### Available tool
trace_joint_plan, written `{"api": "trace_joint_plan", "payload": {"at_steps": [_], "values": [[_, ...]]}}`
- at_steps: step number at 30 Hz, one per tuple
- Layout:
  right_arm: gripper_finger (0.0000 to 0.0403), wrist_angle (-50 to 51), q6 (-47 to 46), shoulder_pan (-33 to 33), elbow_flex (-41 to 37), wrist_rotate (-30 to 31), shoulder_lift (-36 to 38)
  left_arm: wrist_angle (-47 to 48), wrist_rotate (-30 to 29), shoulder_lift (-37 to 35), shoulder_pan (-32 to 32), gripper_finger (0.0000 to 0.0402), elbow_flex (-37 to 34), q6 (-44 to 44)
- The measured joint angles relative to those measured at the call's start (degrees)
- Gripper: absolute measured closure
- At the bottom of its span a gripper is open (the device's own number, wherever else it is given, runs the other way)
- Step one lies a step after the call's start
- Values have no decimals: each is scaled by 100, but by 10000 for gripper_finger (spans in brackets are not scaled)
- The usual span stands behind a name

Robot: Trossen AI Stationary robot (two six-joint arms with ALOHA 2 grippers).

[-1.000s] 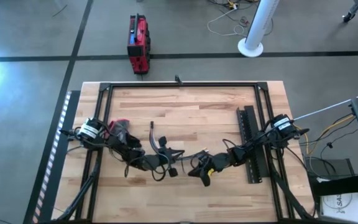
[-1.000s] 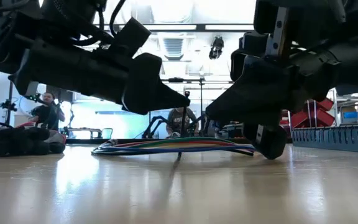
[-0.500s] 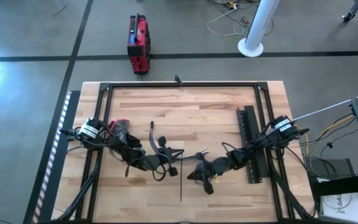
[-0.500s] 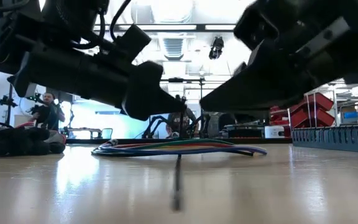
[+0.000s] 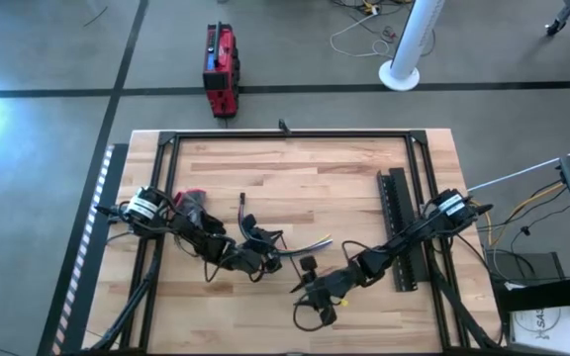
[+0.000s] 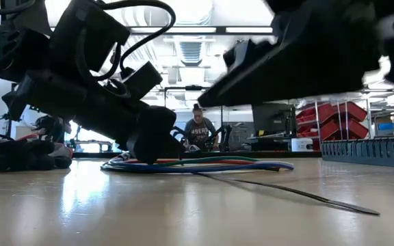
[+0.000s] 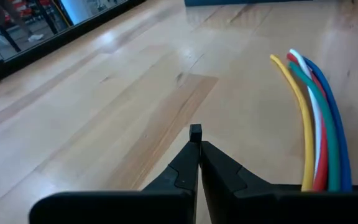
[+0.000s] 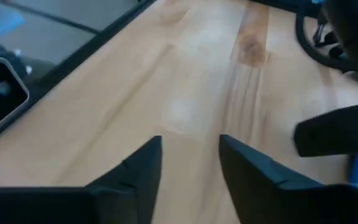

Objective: Ziptie cables
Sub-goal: Wrap the colored cable wires with the black zip tie

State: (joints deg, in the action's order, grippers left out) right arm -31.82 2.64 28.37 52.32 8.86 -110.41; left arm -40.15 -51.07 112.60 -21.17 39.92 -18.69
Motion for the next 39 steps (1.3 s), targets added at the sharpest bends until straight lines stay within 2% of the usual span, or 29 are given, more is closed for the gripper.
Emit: {"api": "trace_joint_plan", "payload": {"at_steps": [5, 9, 15, 21, 26, 39], "values": [[206, 209, 192, 18, -214, -69, 517, -15, 8, 0, 0, 401, 0, 12], [180, 328, 149, 12, -447, -719, 540, -13, 61, 0, 13, 401, 0, 35], [141, 279, 284, 14, -613, -911, 79, -33, 63, 0, 73, 401, 4, 275], [108, -503, 615, 12, -608, -934, -410, -42, 66, 0, 182, 402, 7, 466], [97, -829, 601, -42, -610, -920, -544, -49, 66, 0, 247, 402, 7, 466], [101, -732, 473, -129, -738, -931, -435, -54, 67, 0, 258, 402, 7, 775]]}}
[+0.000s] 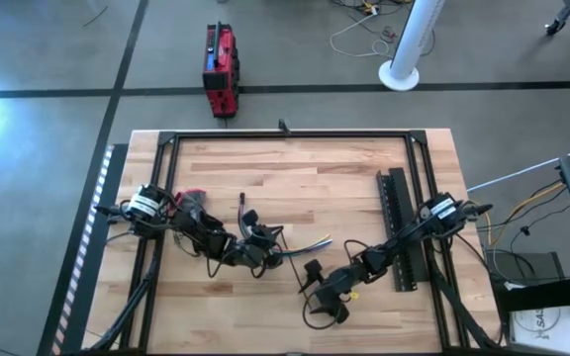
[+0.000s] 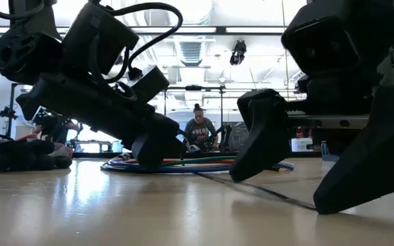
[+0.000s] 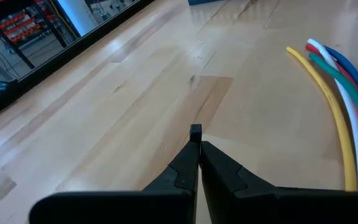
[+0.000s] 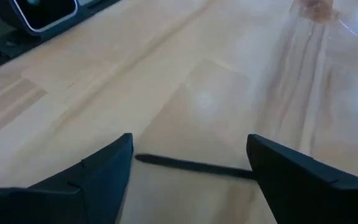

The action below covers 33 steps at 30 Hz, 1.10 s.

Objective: Ziptie cables
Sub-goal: Wrap the colored cable wires with the black zip tie

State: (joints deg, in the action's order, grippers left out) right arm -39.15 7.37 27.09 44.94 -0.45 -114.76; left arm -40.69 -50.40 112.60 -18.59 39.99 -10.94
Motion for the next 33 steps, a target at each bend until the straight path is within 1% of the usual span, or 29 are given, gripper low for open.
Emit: {"api": "trace_joint_plan", "payload": {"at_steps": [7, 11, 17, 22, 28, 33], "values": [[94, 56, 268, 11, -15, -59, 171, -13, 33, 2, 35, 402, 2, 59], [88, -49, 182, 15, -15, -111, 24, -9, 43, 2, 39, 402, 2, 58], [68, -266, 261, 3, -12, -38, -112, -23, 46, 2, 42, 402, 2, 43], [71, -48, 423, -24, -5, 58, -166, -22, 186, 2, 44, 402, 2, 39], [84, 8, -59, -24, -23, 78, -103, -20, 190, 2, 44, 402, 2, 39], [73, -28, -620, -30, -30, 57, -157, -20, 189, 2, 44, 402, 2, 39]]}}
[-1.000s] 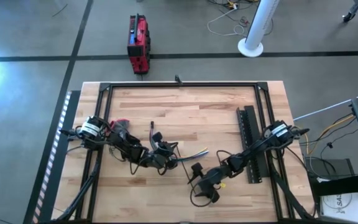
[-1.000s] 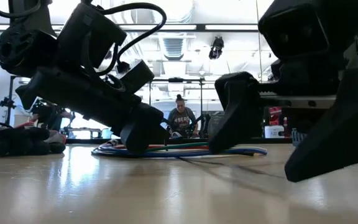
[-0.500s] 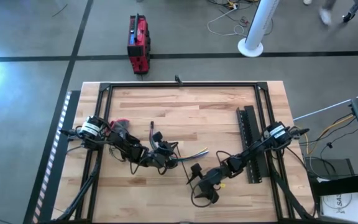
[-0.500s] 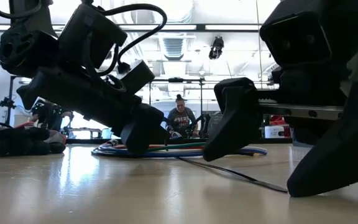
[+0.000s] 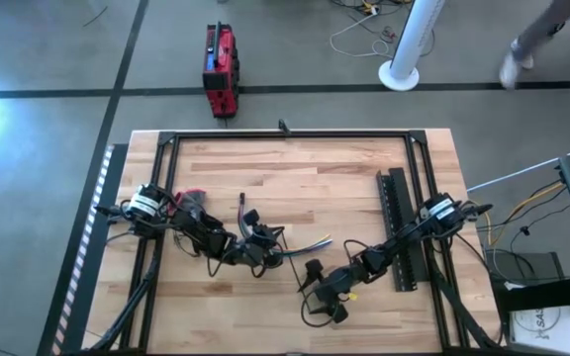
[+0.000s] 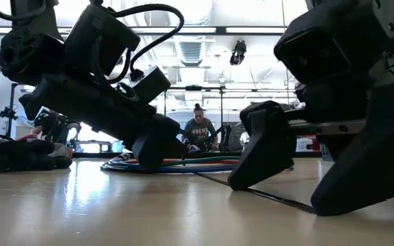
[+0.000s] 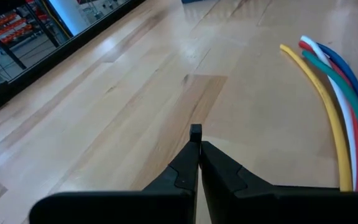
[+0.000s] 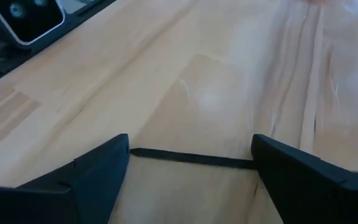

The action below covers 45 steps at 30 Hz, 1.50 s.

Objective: Ziptie cables
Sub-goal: Wrap the colored cable wires with the black zip tie

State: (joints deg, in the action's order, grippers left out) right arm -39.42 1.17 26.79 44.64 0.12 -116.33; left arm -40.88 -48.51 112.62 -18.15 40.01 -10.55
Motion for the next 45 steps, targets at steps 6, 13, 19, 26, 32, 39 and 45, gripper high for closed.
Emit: {"api": "trace_joint_plan", "payload": {"at_steps": [6, 13, 19, 26, 32, 39, 45], "values": [[65, -178, -517, 90, -4, 464, -42, 2, -5, 0, 0, 402, 0, 0], [86, -321, -517, 541, -11, 1680, -48, 3, -5, 0, 3, 402, 0, 0], [100, -456, -407, 626, -20, 1828, -57, 1, -2, 0, -1, 402, 0, 0], [115, -646, 117, 461, -70, 1558, -57, 0, -2, 0, -2, 402, 0, -1], [131, -861, -163, 33, -254, 432, -43, 2, -2, 0, -2, 402, 0, 23], [132, -1120, -248, -134, -289, -607, -4, 4, 2, 0, -2, 402, 0, 39], [104, -870, 220, -142, -286, -607, -4, 4, 2, 0, -2, 402, 0, 39]]}}
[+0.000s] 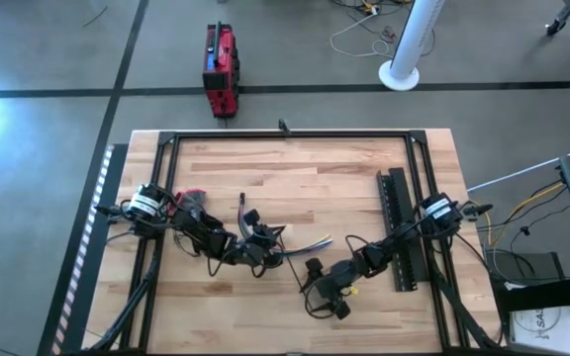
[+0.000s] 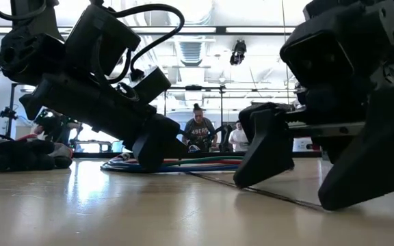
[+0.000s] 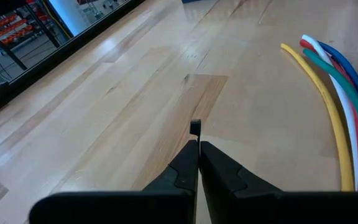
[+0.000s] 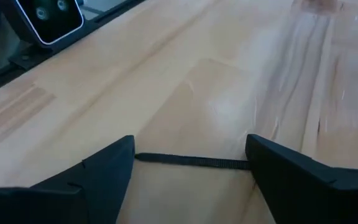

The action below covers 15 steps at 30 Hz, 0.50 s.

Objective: Ziptie cables
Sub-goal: Wrap the colored cable wires with the black zip tie

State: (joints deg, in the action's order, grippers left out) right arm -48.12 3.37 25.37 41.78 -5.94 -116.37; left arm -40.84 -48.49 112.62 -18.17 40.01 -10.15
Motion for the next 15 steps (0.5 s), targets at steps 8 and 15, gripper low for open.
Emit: {"api": "trace_joint_plan", "payload": {"at_steps": [8, 15], "values": [[95, 78, 112, -20, 0, 1, 15, -2, 0, 0, 0, 402, 0, -39], [108, 243, -187, 46, 11, 59, 51, -2, 0, 0, 2, 402, 0, -44]]}}
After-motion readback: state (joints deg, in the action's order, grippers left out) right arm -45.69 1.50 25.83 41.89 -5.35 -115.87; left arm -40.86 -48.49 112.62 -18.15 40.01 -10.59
